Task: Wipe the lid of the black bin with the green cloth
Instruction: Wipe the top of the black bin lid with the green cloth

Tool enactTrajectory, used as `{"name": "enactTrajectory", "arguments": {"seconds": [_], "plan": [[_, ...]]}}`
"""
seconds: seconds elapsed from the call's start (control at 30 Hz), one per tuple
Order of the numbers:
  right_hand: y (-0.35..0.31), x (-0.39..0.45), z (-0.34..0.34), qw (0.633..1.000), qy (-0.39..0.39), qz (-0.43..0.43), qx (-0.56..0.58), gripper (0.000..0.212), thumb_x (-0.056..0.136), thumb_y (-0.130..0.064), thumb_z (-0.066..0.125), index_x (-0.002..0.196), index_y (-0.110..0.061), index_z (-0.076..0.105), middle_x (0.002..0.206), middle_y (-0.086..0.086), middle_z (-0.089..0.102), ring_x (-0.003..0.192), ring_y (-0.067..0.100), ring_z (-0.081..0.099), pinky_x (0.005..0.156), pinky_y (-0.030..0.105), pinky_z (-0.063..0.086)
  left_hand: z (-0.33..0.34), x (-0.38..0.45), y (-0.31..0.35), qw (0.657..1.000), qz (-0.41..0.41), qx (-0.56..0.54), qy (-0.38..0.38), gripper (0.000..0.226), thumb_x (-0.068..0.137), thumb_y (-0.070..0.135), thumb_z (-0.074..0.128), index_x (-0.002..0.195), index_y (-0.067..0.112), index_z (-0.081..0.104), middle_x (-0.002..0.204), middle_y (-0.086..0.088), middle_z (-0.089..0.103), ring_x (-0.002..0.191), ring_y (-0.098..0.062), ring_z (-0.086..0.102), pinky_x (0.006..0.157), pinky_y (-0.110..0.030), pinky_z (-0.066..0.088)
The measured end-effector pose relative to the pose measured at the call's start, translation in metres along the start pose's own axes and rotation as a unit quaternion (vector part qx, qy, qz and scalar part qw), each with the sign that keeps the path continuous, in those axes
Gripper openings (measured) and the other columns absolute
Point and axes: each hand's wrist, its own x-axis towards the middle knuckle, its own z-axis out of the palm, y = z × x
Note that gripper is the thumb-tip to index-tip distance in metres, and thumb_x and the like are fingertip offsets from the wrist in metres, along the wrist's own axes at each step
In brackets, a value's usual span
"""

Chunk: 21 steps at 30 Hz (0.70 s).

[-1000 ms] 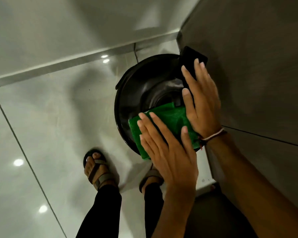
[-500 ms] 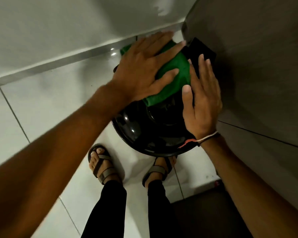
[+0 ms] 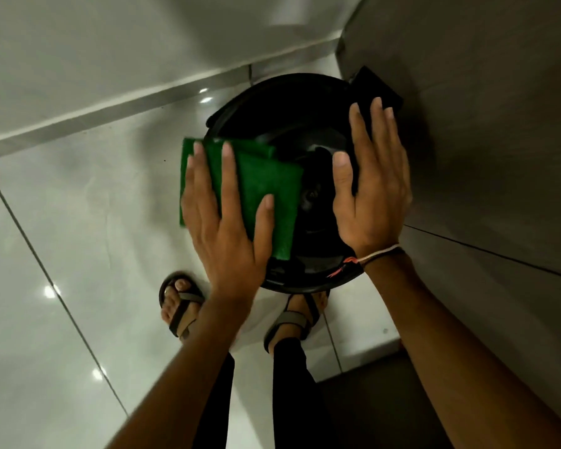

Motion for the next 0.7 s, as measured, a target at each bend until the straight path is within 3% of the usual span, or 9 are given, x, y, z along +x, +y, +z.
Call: {"name": "enactTrajectory", "arguments": {"seconds": [0.1, 0.2, 0.33, 0.4, 0.47, 0.53, 0.6, 0.7], "plan": [[0.002, -0.001, 0.002, 1.0, 0.002, -0.001, -0.006, 0.068, 0.108, -0.055, 0.017, 0.159, -0.017, 0.041, 0.17, 0.012, 0.034, 0.16, 0.027, 0.027, 0.126, 0.049, 0.035, 0.003, -0.052, 0.021, 0.996, -0.079, 0.015, -0.032, 0.067, 0.105, 0.047, 0.034, 0.158, 0.006, 0.025, 0.165, -0.031, 0.018, 0.157, -0.039, 0.015, 0.128, -0.051, 0.017], [0.006, -0.001, 0.002, 1.0, 0.005, -0.009, -0.008, 0.068, 0.109, -0.055, 0.016, 0.159, -0.017, 0.04, 0.17, 0.012, 0.034, 0.16, 0.027, 0.027, 0.126, 0.047, 0.035, -0.004, -0.093, 0.045, 0.992, -0.095, 0.032, -0.078, 0.066, 0.105, 0.049, 0.03, 0.157, 0.01, 0.025, 0.166, -0.029, 0.015, 0.157, -0.039, 0.013, 0.129, -0.044, 0.012], [0.009, -0.001, 0.004, 1.0, 0.003, -0.023, -0.008, 0.065, 0.11, -0.054, 0.017, 0.159, -0.017, 0.039, 0.17, 0.012, 0.034, 0.16, 0.027, 0.026, 0.125, 0.046, 0.036, -0.039, -0.08, 0.029, 0.99, -0.094, -0.022, -0.098, 0.059, 0.101, 0.045, 0.051, 0.154, 0.025, 0.035, 0.164, -0.01, 0.027, 0.147, -0.026, 0.033, 0.116, -0.04, 0.035], [0.008, 0.0, 0.004, 1.0, -0.003, -0.024, -0.013, 0.065, 0.11, -0.054, 0.018, 0.16, -0.018, 0.037, 0.17, 0.012, 0.033, 0.16, 0.028, 0.026, 0.125, 0.047, 0.036, -0.056, -0.048, 0.012, 0.983, -0.13, -0.03, -0.126, 0.077, 0.087, 0.055, 0.067, 0.151, 0.028, 0.034, 0.151, -0.005, 0.042, 0.136, -0.022, 0.041, 0.106, -0.036, 0.04], [0.005, 0.0, 0.002, 0.999, -0.026, -0.016, -0.02, 0.065, 0.11, -0.054, 0.017, 0.161, -0.018, 0.035, 0.171, 0.012, 0.03, 0.161, 0.028, 0.024, 0.126, 0.049, 0.034, -0.069, -0.025, 0.003, 0.971, -0.163, -0.063, -0.163, 0.081, 0.072, 0.057, 0.082, 0.138, 0.026, 0.046, 0.129, 0.0, 0.053, 0.116, -0.017, 0.053, 0.091, -0.022, 0.044], [0.0, 0.0, -0.004, 0.998, -0.061, -0.007, -0.029, 0.065, 0.109, -0.054, 0.02, 0.162, -0.018, 0.032, 0.173, 0.012, 0.026, 0.162, 0.029, 0.021, 0.129, 0.049, 0.029, -0.077, -0.014, 0.003, 0.955, -0.201, -0.119, -0.183, 0.071, 0.064, 0.047, 0.091, 0.12, 0.022, 0.056, 0.107, 0.007, 0.055, 0.091, -0.007, 0.058, 0.072, -0.008, 0.043], [-0.009, 0.002, -0.014, 0.995, -0.102, 0.012, -0.018, 0.063, 0.109, -0.051, 0.026, 0.163, -0.018, 0.032, 0.174, 0.013, 0.022, 0.163, 0.029, 0.016, 0.131, 0.049, 0.021, -0.082, -0.008, 0.005, 0.936, -0.239, -0.147, -0.213, 0.054, 0.063, 0.035, 0.094, 0.104, 0.017, 0.065, 0.085, 0.008, 0.059, 0.075, -0.009, 0.059, 0.06, -0.008, 0.044], [-0.034, 0.011, -0.04, 0.974, -0.161, 0.115, 0.108, 0.06, 0.105, -0.049, 0.032, 0.152, -0.016, 0.052, 0.171, 0.015, 0.029, 0.162, 0.027, 0.019, 0.134, 0.047, 0.01, -0.1, -0.001, 0.016, 0.917, -0.224, -0.163, -0.288, 0.031, 0.07, 0.024, 0.091, 0.094, 0.011, 0.077, 0.073, 0.005, 0.065, 0.074, -0.016, 0.063, 0.056, -0.002, 0.044]]}}
